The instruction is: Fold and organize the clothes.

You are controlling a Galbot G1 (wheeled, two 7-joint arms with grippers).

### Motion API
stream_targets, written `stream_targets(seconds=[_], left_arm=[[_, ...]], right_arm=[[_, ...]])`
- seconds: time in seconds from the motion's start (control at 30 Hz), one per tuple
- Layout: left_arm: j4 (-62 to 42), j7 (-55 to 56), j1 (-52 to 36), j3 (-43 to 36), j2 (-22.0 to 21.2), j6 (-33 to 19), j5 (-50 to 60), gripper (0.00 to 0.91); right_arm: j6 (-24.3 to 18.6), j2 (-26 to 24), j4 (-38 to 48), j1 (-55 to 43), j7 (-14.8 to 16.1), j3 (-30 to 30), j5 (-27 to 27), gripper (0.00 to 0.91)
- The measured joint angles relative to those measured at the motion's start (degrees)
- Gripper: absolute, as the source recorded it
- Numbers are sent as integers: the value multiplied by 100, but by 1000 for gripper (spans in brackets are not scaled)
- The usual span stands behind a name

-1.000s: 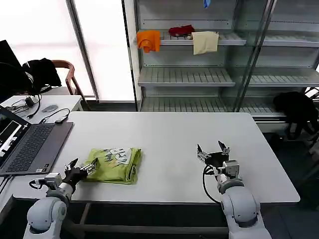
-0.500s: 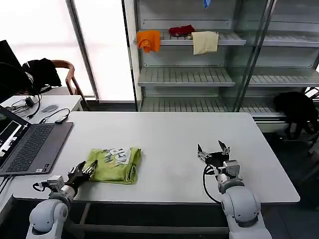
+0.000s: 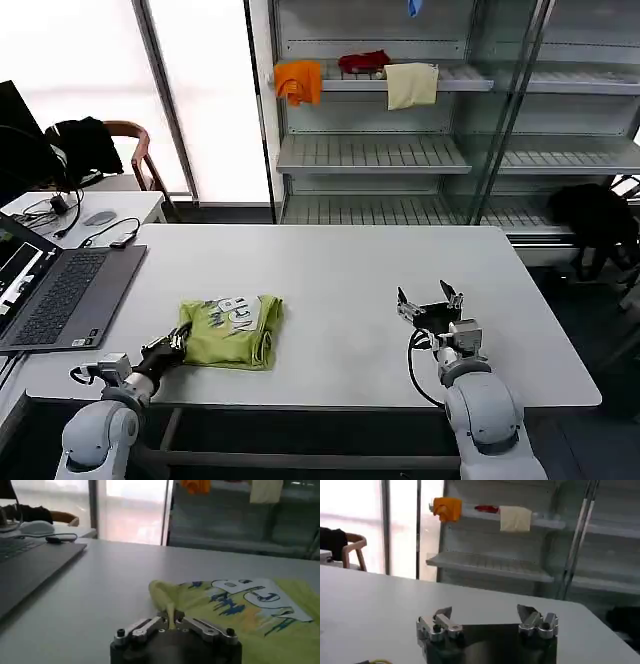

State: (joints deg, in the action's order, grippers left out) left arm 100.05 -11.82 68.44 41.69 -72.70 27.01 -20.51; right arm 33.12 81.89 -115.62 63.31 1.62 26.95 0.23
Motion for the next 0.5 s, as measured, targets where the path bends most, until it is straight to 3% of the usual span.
stream_targets(seconds=[0.27,0.5], left_arm=[[151,-164,-42,213,133,-301,416,0],[173,-447,-196,725,667,-587,1274,0]], right_arm=[[0,-12,8,-27,11,34,24,907],[-6,17,90,-63,44,75,75,907]])
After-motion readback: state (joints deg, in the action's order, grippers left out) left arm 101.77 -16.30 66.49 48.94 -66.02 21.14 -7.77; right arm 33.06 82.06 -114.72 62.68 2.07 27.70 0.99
